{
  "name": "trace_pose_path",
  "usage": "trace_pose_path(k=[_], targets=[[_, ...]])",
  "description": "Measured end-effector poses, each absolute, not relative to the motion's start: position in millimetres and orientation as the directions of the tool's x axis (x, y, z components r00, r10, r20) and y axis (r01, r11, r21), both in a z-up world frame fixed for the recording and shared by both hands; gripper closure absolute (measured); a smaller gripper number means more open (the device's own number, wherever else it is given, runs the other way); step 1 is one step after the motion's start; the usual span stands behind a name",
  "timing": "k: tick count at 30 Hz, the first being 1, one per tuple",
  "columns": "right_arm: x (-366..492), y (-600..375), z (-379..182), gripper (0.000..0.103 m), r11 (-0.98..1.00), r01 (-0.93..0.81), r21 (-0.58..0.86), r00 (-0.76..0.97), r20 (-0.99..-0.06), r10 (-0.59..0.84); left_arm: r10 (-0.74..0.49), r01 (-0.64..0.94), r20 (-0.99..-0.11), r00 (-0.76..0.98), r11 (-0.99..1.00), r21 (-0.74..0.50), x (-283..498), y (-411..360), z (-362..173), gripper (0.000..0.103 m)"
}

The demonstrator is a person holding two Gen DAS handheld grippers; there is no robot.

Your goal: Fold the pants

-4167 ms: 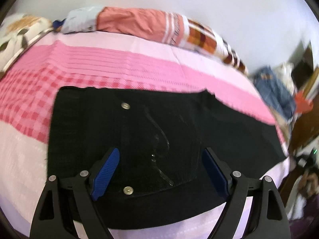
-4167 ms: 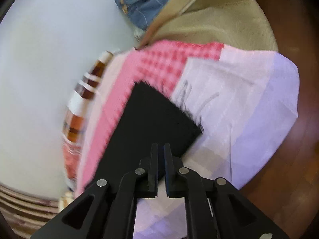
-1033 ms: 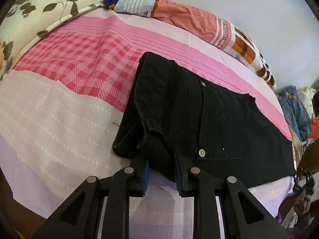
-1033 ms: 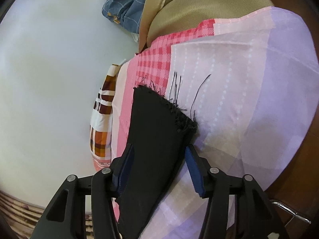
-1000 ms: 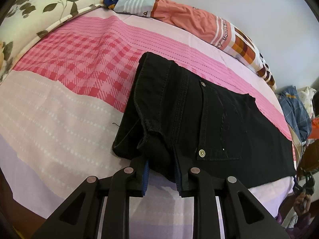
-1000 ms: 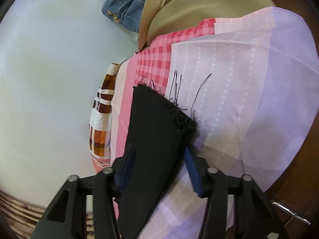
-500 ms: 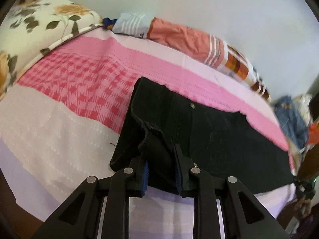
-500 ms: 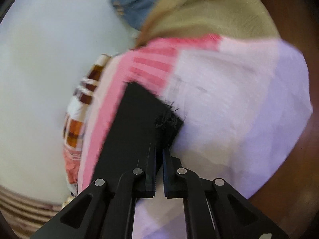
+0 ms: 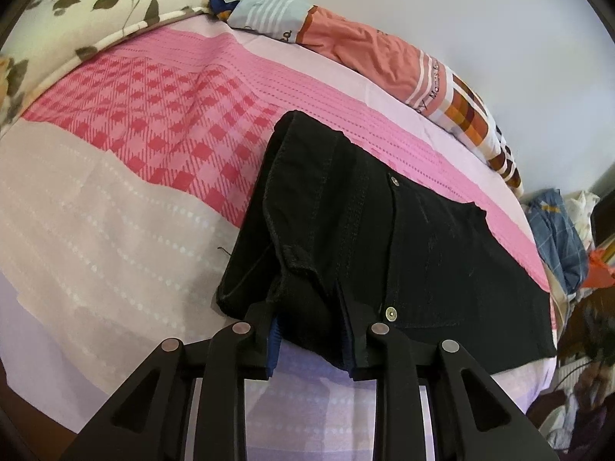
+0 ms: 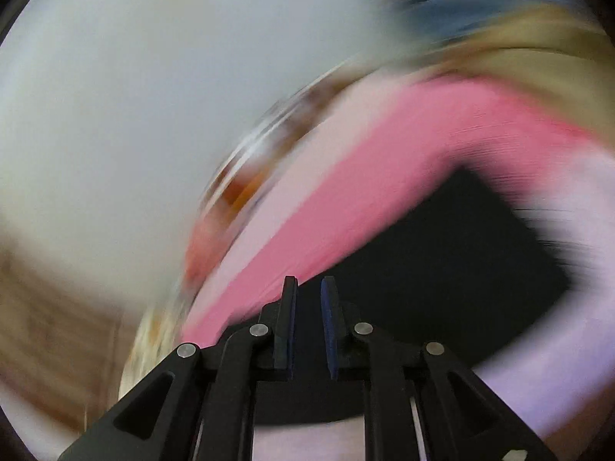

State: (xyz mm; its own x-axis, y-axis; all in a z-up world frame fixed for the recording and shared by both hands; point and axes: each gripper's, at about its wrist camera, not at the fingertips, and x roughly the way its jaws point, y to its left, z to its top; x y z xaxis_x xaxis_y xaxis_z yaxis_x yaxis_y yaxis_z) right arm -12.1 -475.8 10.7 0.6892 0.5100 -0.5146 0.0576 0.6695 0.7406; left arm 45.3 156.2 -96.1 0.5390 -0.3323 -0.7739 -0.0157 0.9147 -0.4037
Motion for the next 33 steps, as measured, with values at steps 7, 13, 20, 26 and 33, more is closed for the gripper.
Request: trace_pose_path(k=[7, 13, 20, 26, 33], targets=[[145.9, -277.1, -13.3, 0.074, 0.812, -0.361, 0.459, 0.334, -0.749, 0.572, -0.333, -0.013, -0.769, 0.546, 0.914, -0.405, 44.8, 155.5, -97.8, 0.075], [192.7, -225.7, -39.1, 0.074, 0.781, -0.487, 0.391, 0.237, -0.801, 0.549, -0.347, -0.022, -0.764, 0.543, 0.905, -0.426, 44.8, 158.4, -98.9, 0.074], [211.6, -211.8, -68.0, 0.074, 0.762, -0.523, 0.382, 0.14, -0.843, 0.519, -0.352, -0.026, -0.763, 0.542, 0.901, -0.434, 44.7, 160.5, -99.9, 0.073], [198.6, -183.2, -67.0, 0.095, 0.717, -0.623, 0.312, 0.143, -0.856, 0.497, -0.346, -0.011, -0.762, 0.548, 0.908, -0.42, 45.8, 158.6, -100.2, 0.071], [207.2, -213.0, -55.2, 0.085, 0.756, -0.585, 0.294, 0.225, -0.837, 0.499, -0.339, 0.004, -0.77, 0.541, 0.916, -0.4, 47.5, 155.4, -99.7, 0.069]])
